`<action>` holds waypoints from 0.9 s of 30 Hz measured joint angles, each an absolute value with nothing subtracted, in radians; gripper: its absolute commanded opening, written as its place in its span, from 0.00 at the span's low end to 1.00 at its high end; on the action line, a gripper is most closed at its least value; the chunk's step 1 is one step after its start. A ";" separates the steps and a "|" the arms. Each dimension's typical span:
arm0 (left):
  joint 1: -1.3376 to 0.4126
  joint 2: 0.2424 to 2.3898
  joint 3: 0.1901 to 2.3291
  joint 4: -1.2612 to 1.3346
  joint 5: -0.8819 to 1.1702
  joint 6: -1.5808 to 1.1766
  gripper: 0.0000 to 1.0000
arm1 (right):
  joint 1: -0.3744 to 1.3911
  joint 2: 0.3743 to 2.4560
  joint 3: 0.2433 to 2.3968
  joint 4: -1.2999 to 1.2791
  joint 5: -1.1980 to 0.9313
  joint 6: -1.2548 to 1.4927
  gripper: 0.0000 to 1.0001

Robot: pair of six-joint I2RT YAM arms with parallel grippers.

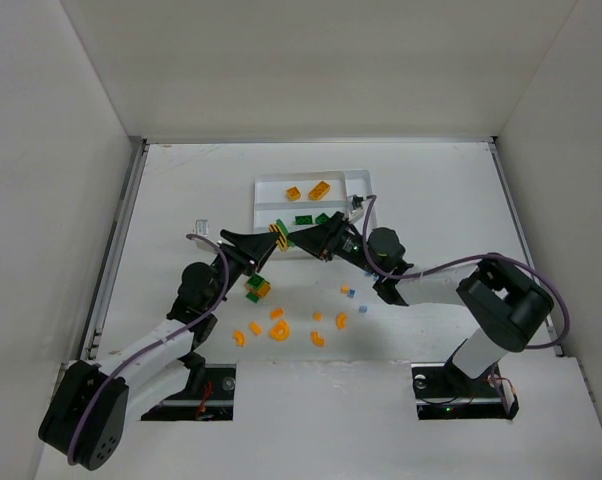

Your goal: Sort the legos into containers by color

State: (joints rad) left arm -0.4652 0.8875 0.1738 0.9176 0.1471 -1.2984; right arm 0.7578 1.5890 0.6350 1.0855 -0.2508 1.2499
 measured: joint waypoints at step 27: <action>-0.482 0.880 0.191 0.953 0.118 -1.272 0.07 | 0.747 1.670 0.643 1.236 -0.304 1.408 0.37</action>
State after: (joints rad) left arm -0.4820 0.8799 0.1913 0.9527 0.1177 -1.2720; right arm 0.7471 1.6699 0.6434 1.2358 -0.3038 1.4078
